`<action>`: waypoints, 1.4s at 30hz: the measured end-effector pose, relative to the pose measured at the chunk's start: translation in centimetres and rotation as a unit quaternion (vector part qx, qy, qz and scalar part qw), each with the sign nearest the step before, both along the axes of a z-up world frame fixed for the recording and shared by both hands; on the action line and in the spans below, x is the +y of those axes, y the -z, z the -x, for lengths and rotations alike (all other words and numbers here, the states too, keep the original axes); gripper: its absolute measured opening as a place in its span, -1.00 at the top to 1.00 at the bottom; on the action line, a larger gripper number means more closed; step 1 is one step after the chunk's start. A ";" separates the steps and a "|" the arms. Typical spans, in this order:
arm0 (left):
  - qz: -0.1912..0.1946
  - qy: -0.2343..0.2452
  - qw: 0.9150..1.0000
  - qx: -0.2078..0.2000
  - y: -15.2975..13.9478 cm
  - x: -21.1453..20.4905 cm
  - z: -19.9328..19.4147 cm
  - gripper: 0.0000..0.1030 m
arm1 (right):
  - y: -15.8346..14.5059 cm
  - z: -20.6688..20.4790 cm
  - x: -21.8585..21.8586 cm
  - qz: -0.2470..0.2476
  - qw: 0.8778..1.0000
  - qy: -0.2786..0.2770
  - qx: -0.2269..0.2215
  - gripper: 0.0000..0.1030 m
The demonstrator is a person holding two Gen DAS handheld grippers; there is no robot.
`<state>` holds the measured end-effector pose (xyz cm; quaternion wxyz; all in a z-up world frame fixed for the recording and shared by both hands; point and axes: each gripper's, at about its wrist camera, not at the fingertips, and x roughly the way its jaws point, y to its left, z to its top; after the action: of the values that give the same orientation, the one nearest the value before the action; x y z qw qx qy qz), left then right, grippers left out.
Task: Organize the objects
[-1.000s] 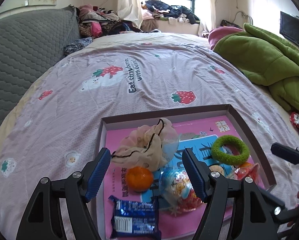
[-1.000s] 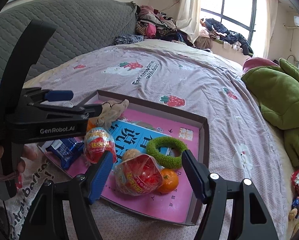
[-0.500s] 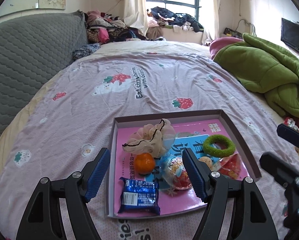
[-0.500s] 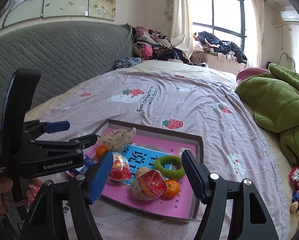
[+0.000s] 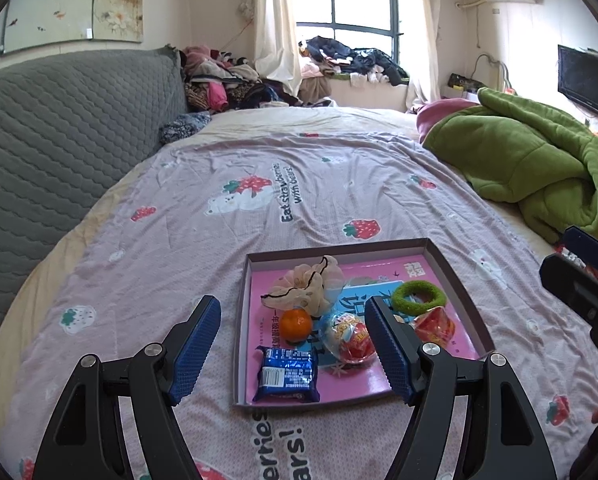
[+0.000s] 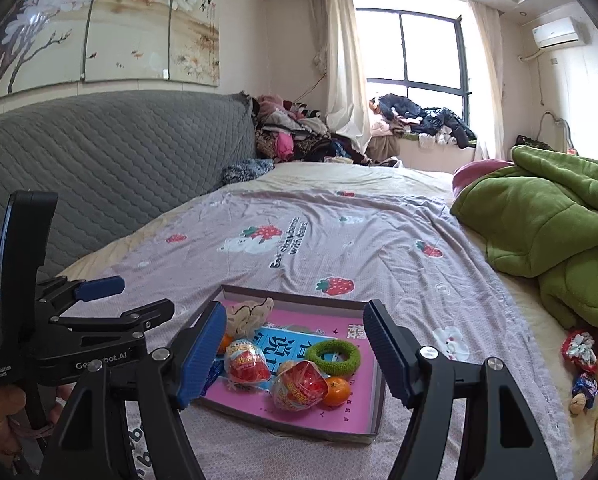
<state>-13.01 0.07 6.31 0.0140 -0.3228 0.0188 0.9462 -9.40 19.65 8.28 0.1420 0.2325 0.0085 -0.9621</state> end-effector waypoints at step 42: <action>-0.010 -0.008 1.000 0.018 -1.3 -0.7 -7.6 -0.47 | -1.0 -6.0 -1.4 -0.025 0.999 0.032 -0.011 -0.37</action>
<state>-5.36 -0.63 7.64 0.0092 -0.3061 0.0073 0.9519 -3.41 18.21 9.26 0.1051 0.2463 0.0231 -0.9632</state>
